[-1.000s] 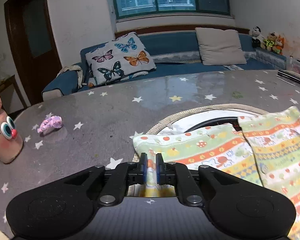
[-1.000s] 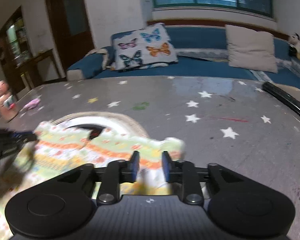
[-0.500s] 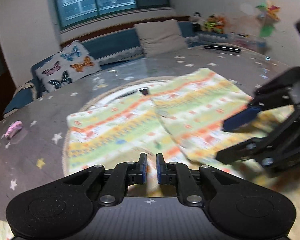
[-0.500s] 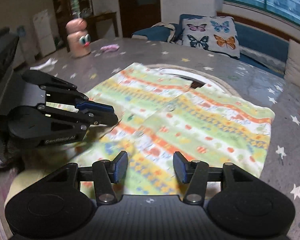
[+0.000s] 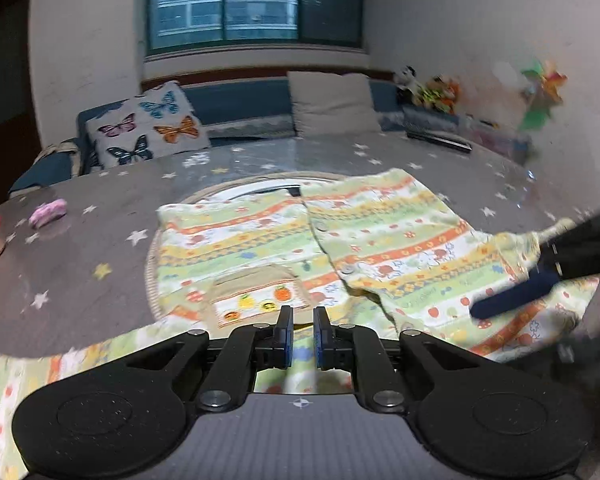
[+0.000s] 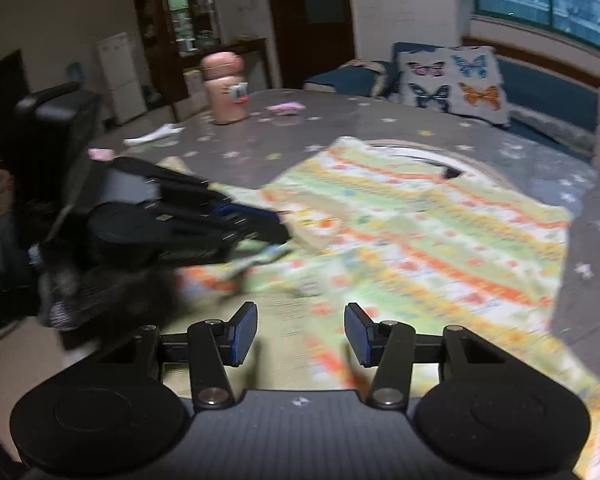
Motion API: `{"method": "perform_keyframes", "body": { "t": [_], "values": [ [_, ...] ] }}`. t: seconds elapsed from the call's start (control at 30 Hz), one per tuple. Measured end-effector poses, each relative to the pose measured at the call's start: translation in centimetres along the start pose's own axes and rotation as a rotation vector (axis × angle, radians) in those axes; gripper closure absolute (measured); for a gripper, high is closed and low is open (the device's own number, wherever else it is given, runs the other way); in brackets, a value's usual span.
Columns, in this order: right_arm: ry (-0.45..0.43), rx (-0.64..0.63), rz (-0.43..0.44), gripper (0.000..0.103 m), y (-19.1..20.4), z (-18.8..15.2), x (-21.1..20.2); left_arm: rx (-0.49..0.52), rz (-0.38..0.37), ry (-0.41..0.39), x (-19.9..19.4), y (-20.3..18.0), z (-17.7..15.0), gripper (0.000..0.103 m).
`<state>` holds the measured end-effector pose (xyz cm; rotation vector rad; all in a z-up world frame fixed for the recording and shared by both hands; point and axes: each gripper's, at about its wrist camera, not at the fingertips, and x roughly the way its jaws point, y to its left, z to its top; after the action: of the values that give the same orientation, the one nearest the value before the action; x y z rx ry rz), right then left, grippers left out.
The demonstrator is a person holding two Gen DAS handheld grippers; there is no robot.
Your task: Fold clothes
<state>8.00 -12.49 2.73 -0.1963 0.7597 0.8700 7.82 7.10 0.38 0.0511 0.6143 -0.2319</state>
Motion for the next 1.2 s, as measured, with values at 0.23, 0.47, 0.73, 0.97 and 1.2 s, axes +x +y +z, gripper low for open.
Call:
{"method": "perform_keyframes", "body": {
  "t": [0.23,0.47,0.73,0.97,1.2],
  "values": [
    [0.056,-0.024,-0.014,0.086,2.5,-1.1,2.3,-0.044,-0.002,0.006,-0.6,0.5,-0.9,0.091],
    [-0.032,0.131,0.022,0.101,0.2,-0.7,-1.4,-0.017,-0.039,0.021,-0.3,-0.1,-1.7,0.091],
    [-0.102,0.287,0.069,0.101,-2.1,-0.5,-3.7,0.027,-0.125,0.03,-0.1,-2.1,-2.5,0.092],
    [-0.092,0.283,0.089,0.101,-1.6,-0.8,-2.8,0.034,-0.155,0.029,-0.4,-2.5,-2.8,0.092],
    [-0.053,0.207,0.114,0.095,-0.4,-0.7,-1.9,-0.011,-0.147,0.016,-1.5,-1.2,-3.1,0.088]
  ]
}}
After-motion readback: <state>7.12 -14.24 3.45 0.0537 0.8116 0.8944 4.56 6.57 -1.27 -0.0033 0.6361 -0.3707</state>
